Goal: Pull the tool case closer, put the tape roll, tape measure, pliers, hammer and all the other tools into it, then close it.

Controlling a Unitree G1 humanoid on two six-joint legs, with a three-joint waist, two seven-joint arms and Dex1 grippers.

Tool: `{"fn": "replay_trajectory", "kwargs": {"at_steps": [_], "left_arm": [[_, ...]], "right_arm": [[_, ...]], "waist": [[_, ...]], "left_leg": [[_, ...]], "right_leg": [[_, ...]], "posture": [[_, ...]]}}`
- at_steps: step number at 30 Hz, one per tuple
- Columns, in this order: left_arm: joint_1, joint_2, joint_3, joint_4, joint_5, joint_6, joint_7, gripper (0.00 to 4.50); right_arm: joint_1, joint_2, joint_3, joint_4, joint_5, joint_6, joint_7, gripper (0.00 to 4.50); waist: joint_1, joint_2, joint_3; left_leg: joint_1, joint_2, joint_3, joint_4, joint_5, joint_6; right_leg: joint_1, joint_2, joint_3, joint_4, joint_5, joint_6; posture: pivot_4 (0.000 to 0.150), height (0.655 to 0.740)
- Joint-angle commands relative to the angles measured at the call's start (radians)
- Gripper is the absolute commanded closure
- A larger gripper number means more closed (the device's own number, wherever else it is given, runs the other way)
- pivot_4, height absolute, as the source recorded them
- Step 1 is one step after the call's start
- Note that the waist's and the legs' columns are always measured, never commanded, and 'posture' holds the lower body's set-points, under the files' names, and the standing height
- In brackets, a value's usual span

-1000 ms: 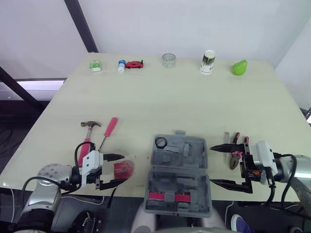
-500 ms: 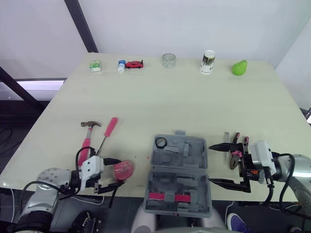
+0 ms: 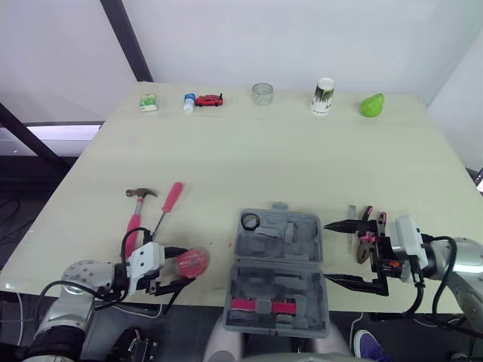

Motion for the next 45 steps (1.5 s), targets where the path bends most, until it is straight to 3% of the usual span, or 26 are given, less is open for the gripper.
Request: {"fn": "replay_trajectory", "kwargs": {"at_steps": [1, 4, 11, 18, 25, 30, 38, 45], "left_arm": [[-0.021, 0.006, 0.015, -0.03, -0.061, -0.001, -0.037, 1.44], [-0.052, 0.023, 0.014, -0.071, -0.105, 0.02, -0.094, 1.44], [-0.244, 0.016, -0.063, -0.235, -0.124, 0.126, -0.137, 1.44], [-0.452, -0.108, -0.191, -0.315, -0.111, 0.234, -0.133, 1.44], [-0.58, -0.258, -0.276, -0.28, -0.105, 0.256, -0.129, 1.44], [-0.634, -0.368, -0.32, -0.231, -0.087, 0.234, -0.126, 1.44], [-0.665, -0.456, -0.363, -0.158, -0.03, 0.134, -0.12, 1.44], [-0.676, -0.468, -0.379, -0.107, 0.009, 0.053, -0.117, 1.44]], "right_arm": [[-0.004, 0.005, -0.012, -0.028, 0.029, -0.009, 0.001, 0.0], [-0.004, 0.007, -0.016, -0.033, 0.046, 0.002, -0.002, 0.0], [0.012, 0.001, -0.056, -0.09, 0.244, 0.267, -0.178, 0.0], [-0.027, -0.016, -0.107, -0.092, 0.444, 0.539, -0.433, 0.0], [-0.095, 0.008, -0.13, -0.096, 0.66, 0.683, -0.627, 0.0], [-0.143, -0.046, -0.092, -0.039, 0.952, 0.823, -0.875, 0.0], [-0.228, -0.037, 0.014, 0.001, 1.311, 0.73, -1.238, 0.0], [-0.245, -0.05, 0.044, 0.013, 1.391, 0.685, -1.349, 3.33]], "waist": [[0.0, 0.0, 0.0], [0.002, 0.0, 0.0], [0.001, 0.0, 0.0], [-0.004, 0.0, 0.0], [0.0, 0.0, 0.0], [0.0, 0.0, 0.0], [-0.002, 0.0, 0.0], [-0.001, 0.0, 0.0]], "left_leg": [[0.0, 0.0, 0.0, 0.0, 0.0, 0.0], [0.0, 0.0, 0.0, 0.0, 0.0, 0.0], [-0.001, 0.0, 0.0, 0.001, 0.0, 0.0], [-0.002, -0.001, -0.001, 0.003, 0.0, 0.0], [-0.002, -0.001, -0.002, 0.003, 0.0, 0.0], [-0.003, -0.001, -0.002, 0.003, 0.0, 0.0], [-0.004, -0.001, -0.004, 0.005, 0.0, 0.0], [-0.005, -0.001, -0.004, 0.005, 0.0, 0.0]], "right_leg": [[0.0, 0.0, 0.0, 0.0, 0.0, 0.0], [0.0, 0.0, 0.0, 0.0, 0.0, 0.0], [0.0, 0.0, 0.0, 0.001, 0.0, 0.0], [0.0, 0.0, 0.0, 0.001, 0.001, 0.001], [0.0, 0.001, 0.001, 0.002, 0.001, 0.001], [0.0, 0.001, 0.001, 0.002, 0.001, 0.001], [0.0, 0.002, 0.001, 0.002, 0.001, 0.001], [0.0, 0.002, 0.001, 0.001, 0.001, 0.001]], "posture": [[0.15, 0.74], [0.15, 0.74], [0.15, 0.74], [0.15, 0.74], [0.15, 0.74], [0.15, 0.74], [0.15, 0.74], [0.15, 0.74]]}}
